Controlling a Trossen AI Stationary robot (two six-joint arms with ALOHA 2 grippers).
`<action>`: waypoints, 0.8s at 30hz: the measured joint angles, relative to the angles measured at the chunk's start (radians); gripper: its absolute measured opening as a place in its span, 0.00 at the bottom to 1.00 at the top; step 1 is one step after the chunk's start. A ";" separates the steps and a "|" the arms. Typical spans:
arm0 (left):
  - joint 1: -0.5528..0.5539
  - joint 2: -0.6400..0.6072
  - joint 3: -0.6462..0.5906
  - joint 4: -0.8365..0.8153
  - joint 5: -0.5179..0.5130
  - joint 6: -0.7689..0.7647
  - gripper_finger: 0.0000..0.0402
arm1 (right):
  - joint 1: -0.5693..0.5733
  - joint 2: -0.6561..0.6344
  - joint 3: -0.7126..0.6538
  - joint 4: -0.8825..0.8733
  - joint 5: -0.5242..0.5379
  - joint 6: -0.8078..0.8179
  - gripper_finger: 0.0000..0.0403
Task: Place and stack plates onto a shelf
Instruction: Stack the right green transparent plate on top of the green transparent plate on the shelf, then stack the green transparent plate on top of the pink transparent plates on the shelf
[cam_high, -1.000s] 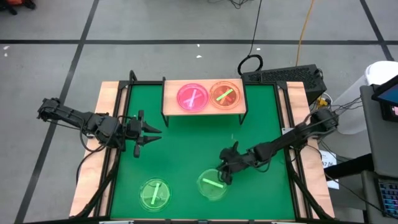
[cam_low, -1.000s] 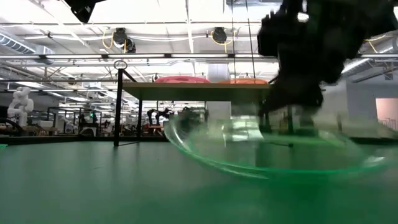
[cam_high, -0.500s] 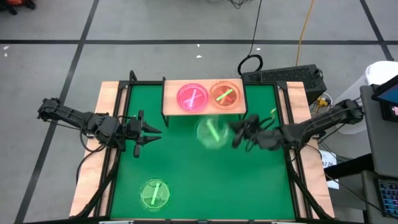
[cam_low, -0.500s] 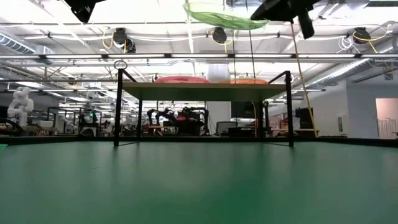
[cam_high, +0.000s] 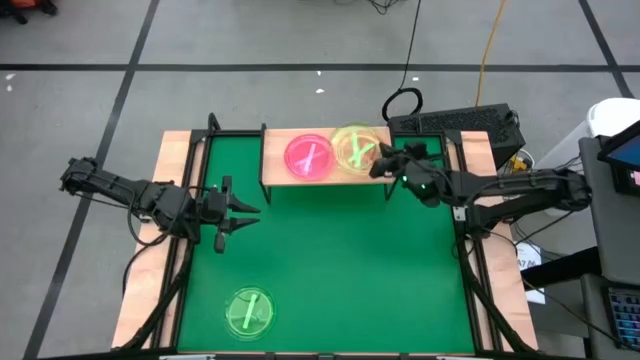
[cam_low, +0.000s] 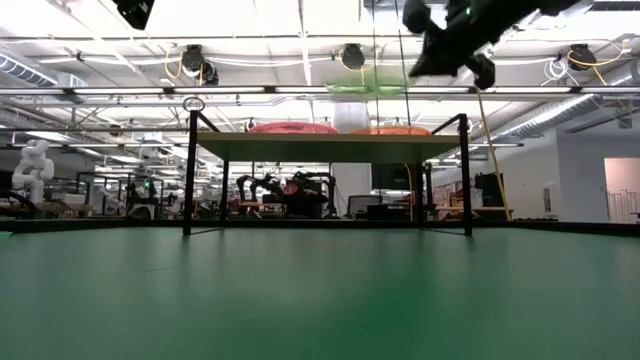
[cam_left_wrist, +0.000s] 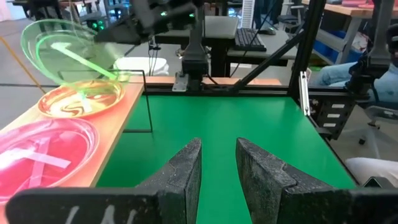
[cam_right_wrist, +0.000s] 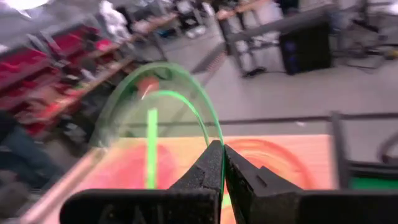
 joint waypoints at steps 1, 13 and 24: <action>0.000 0.000 0.000 -0.004 0.000 0.000 0.26 | -0.027 0.001 0.000 -0.035 -0.018 0.019 0.00; 0.000 0.000 0.000 -0.004 0.000 -0.005 0.26 | -0.222 0.054 -0.028 -0.150 -0.202 0.087 0.00; 0.000 0.000 0.000 -0.011 0.000 -0.021 0.26 | -0.241 0.055 -0.056 -0.123 -0.260 0.045 0.19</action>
